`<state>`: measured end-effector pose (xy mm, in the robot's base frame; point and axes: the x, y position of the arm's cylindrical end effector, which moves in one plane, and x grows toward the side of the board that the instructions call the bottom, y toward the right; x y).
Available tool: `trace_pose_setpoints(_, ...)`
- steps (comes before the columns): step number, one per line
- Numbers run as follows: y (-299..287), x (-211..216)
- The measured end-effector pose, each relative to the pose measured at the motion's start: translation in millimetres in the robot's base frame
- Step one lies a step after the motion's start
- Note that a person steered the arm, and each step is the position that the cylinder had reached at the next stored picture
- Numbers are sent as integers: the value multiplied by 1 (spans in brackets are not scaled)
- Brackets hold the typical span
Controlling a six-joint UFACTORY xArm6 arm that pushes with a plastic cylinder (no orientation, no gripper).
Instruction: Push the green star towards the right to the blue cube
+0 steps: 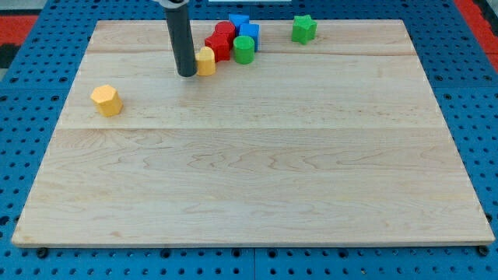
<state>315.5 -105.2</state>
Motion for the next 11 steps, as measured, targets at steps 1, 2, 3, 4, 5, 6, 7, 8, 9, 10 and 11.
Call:
trace_pose_setpoints(1,16,-6)
trace_pose_setpoints(2,41,-6)
trace_pose_setpoints(3,42,18)
trace_pose_setpoints(4,115,55)
trace_pose_setpoints(5,205,17)
trace_pose_setpoints(6,259,-52)
trace_pose_setpoints(7,288,-124)
trace_pose_setpoints(8,276,-123)
trace_pose_setpoints(9,229,-123)
trace_pose_setpoints(10,185,-123)
trace_pose_setpoints(11,133,-123)
